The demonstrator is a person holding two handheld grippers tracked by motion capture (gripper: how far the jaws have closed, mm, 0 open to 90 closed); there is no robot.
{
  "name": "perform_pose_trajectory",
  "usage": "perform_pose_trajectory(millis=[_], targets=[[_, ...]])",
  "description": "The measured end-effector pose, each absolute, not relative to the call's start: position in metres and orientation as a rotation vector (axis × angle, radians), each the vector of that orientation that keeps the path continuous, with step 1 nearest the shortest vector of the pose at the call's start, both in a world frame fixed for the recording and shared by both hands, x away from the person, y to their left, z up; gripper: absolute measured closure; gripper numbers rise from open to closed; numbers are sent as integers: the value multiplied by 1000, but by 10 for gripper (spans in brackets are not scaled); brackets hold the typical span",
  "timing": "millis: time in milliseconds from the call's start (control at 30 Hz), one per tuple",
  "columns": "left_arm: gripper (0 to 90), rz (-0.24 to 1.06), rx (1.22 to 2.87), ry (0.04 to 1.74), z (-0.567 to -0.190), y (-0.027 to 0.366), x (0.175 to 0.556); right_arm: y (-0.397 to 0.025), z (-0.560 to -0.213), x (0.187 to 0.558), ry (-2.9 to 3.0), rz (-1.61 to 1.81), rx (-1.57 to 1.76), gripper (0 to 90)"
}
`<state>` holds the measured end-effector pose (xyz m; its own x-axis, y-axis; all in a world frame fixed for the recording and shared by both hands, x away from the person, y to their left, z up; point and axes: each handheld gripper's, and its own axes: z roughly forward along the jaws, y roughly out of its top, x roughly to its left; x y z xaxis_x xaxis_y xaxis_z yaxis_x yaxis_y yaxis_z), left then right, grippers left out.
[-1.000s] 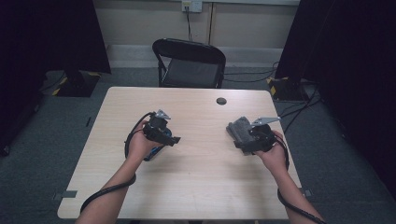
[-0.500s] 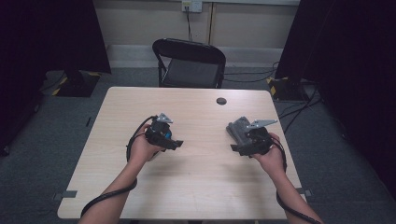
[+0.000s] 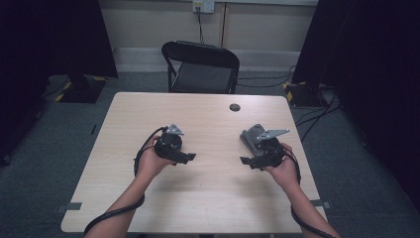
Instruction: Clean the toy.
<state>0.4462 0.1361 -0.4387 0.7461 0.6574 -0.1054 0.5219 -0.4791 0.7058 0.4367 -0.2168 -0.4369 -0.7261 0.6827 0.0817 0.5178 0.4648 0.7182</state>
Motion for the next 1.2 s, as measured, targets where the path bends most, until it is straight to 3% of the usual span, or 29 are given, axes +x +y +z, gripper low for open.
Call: perform_pose_trajectory(millis=[1200], targets=[[146,166,2160,864,-459,137,416,-187,-445,422,2587,1146,926,131]])
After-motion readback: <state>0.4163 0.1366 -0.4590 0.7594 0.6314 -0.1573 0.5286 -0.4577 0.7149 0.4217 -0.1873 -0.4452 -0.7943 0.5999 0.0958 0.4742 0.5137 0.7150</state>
